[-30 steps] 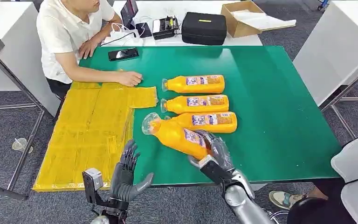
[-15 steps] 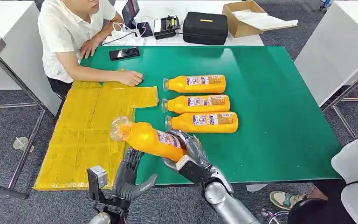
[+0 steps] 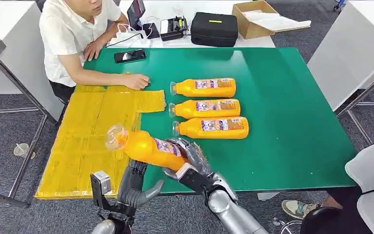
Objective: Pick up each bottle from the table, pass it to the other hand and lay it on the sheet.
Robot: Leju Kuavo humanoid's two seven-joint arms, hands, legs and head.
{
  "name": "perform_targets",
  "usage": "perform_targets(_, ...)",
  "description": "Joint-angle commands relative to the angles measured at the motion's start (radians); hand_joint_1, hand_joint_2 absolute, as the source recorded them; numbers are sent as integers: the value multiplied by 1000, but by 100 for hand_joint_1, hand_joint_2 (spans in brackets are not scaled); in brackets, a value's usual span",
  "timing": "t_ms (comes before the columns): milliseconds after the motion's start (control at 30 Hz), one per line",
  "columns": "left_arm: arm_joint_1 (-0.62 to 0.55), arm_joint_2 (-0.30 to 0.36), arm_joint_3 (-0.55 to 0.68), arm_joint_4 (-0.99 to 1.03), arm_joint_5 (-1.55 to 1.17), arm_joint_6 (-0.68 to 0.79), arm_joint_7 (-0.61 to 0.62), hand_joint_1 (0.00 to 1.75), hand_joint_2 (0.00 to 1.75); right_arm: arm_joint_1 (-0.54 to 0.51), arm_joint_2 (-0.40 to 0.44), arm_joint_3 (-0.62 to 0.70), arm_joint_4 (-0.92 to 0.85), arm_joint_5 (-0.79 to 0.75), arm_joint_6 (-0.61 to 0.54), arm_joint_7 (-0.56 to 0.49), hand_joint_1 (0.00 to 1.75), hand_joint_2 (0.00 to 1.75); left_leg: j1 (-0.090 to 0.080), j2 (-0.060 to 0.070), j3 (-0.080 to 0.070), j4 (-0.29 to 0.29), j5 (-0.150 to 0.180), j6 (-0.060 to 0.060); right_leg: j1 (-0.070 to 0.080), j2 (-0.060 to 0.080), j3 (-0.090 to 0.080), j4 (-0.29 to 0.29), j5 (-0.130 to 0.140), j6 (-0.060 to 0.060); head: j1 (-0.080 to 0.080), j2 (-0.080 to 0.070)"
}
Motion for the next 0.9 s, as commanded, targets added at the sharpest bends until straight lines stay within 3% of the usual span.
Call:
perform_targets(33, -59, -13, 30, 17, 64, 26, 26, 0, 175, -70, 0, 126, 51, -3, 23, 6, 162, 175, 0, 1, 1, 0, 0, 0, 1, 0, 1, 0, 0, -2, 0, 0)
perform_targets(100, -63, -19, 45, 11, 191, -37, 84, 0, 175, -89, 9, 158, 75, -9, 28, 7, 164, 175, 0, 2, 2, 1, -1, 0, 1, 0, 2, 0, -1, -3, 0, 0)
perform_targets(200, -56, -25, 66, -38, 278, -53, 53, 0, 175, -108, 17, 195, 99, -2, 14, 2, 152, 175, 0, 2, 2, 0, -1, 0, 1, 1, 1, 0, 0, -2, 0, 0)
perform_targets(267, -50, -34, 87, -87, 351, -45, 74, 0, 175, -102, 20, 197, 89, -43, 35, -12, 155, 175, 0, 3, 3, 1, -2, 0, 1, 1, 2, 1, -1, -3, 0, 0)
perform_targets(300, -51, -32, 88, -103, 359, -47, 74, 0, 175, -103, 16, 199, 86, -43, 33, -9, 162, 175, 1, 2, 1, 1, -1, 0, 1, 1, 1, 1, -1, -3, 0, 0)
perform_targets(733, -67, -47, 63, -114, 293, 9, -3, 0, 175, -100, 36, 203, 167, -56, 30, -7, 159, 175, 1, -1, 3, 0, -1, 0, 1, -3, 3, 0, -1, -3, 0, 0)
perform_targets(767, -67, -47, 63, -114, 293, 9, -3, 126, 175, -100, 36, 203, 167, -56, 30, -7, 159, 175, 1, -1, 2, 0, 0, 0, 1, -2, 2, 0, -1, -3, 0, 0)
perform_targets(800, -64, -53, 70, -126, 294, 29, -8, 175, 175, -95, 36, 201, 172, -59, 28, -9, 157, 175, 1, -2, 4, 0, -1, 0, 1, -3, 4, 0, -2, -4, 0, 0)
perform_targets(900, -67, -54, 66, -138, 246, 76, -42, 175, 175, -88, 36, 195, 180, -65, 25, -9, 148, 175, 1, -1, 2, 0, -1, 0, 1, -3, 3, 0, -1, -3, 0, 0)
